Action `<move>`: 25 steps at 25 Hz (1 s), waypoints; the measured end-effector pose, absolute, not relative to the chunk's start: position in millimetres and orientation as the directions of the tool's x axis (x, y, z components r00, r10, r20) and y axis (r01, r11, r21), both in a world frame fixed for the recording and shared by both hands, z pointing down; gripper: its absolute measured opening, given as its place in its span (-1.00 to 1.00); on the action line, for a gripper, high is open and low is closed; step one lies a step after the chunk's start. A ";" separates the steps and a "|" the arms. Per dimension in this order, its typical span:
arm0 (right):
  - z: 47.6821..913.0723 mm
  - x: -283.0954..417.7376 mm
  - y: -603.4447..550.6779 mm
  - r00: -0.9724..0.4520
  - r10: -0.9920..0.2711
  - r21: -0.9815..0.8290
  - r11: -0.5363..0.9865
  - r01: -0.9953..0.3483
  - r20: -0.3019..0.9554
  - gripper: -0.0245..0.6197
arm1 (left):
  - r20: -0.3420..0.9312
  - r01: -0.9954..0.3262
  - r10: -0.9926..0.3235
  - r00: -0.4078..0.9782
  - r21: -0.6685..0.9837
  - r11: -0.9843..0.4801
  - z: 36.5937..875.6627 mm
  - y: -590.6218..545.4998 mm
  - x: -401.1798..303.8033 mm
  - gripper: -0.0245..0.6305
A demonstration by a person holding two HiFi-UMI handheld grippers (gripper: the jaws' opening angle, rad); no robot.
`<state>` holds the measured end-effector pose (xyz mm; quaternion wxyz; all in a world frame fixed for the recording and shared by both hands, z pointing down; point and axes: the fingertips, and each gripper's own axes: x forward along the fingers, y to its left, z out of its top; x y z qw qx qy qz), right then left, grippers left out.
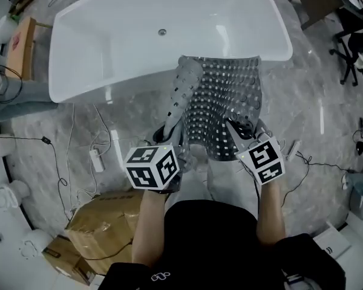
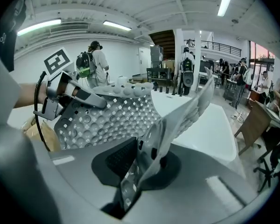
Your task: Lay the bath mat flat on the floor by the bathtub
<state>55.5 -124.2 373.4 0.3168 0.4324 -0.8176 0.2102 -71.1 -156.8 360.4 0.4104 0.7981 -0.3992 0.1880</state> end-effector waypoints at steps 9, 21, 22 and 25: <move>437.9 73.0 -106.6 -0.406 -0.508 -0.123 0.501 -0.857 0.759 -0.81 | 0.690 -0.788 -0.385 0.613 0.500 -0.358 428.4 -143.2 -53.3 -0.84; 542.5 72.9 -92.3 -0.376 -0.396 -0.122 0.536 -0.835 0.838 -0.81 | 0.766 -0.838 -0.348 0.541 0.453 -0.304 530.7 -144.9 -75.1 -0.84; 551.1 73.2 -91.0 -0.377 -0.391 -0.129 0.530 -0.838 0.840 -0.81 | 0.770 -0.840 -0.344 0.538 0.453 -0.298 539.9 -144.0 -77.2 -0.84; 577.1 76.6 -91.1 -0.375 -0.381 -0.137 0.524 -0.841 0.845 -0.81 | 0.789 -0.847 -0.323 0.522 0.436 -0.305 568.0 -143.0 -82.7 -0.84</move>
